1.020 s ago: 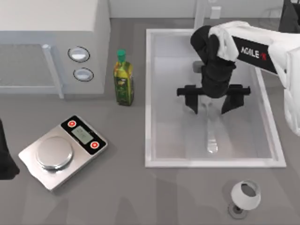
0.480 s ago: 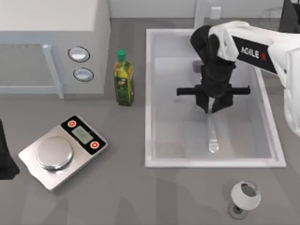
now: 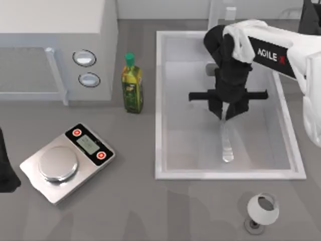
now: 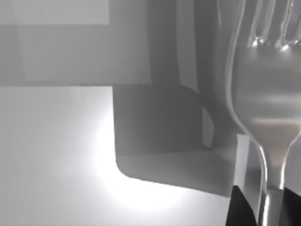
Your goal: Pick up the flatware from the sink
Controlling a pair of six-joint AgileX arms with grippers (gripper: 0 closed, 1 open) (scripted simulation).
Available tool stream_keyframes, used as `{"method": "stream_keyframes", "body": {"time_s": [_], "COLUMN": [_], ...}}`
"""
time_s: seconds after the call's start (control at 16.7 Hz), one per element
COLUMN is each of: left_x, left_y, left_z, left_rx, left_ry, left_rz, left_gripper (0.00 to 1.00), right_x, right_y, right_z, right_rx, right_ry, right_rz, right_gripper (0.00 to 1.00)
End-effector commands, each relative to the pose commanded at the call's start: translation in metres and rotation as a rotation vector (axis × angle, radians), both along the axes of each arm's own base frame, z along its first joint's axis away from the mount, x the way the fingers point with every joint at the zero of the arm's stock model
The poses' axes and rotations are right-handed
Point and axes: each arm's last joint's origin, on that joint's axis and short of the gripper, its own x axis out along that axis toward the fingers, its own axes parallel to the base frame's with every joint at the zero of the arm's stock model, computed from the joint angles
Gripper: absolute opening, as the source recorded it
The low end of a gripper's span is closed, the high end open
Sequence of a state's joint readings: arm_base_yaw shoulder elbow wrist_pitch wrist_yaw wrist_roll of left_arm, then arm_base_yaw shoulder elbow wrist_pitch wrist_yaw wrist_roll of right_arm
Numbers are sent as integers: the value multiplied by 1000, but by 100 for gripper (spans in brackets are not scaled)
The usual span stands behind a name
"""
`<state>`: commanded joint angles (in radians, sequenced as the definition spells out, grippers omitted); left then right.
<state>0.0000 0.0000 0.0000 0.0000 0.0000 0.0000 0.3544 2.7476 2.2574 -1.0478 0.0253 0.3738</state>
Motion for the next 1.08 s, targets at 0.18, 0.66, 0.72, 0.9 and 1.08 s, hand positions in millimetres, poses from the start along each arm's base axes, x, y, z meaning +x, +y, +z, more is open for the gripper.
{"method": "stream_keyframes", "body": {"time_s": [0.18,0.66,0.72,0.9,1.08], "left_x": [0,0,0,0,0], "left_y": [0,0,0,0,0], "left_z": [0,0,0,0,0], "left_rx": [0,0,0,0,0], "left_ry": [0,0,0,0,0], "left_rz": [0,0,0,0,0], "left_gripper": [100,100,100,100,100], "right_x": [6,-1,-3,-4,-4], "right_y": [3,-1,-1,-2,-1], "right_z": [25,135,141,144,145], "right_rx": [-4,2,3,3,5], "right_ry": [10,-5,-7,-8,-12], "right_rz": [0,0,0,0,0], "right_gripper": [0,0,0,0,0]}}
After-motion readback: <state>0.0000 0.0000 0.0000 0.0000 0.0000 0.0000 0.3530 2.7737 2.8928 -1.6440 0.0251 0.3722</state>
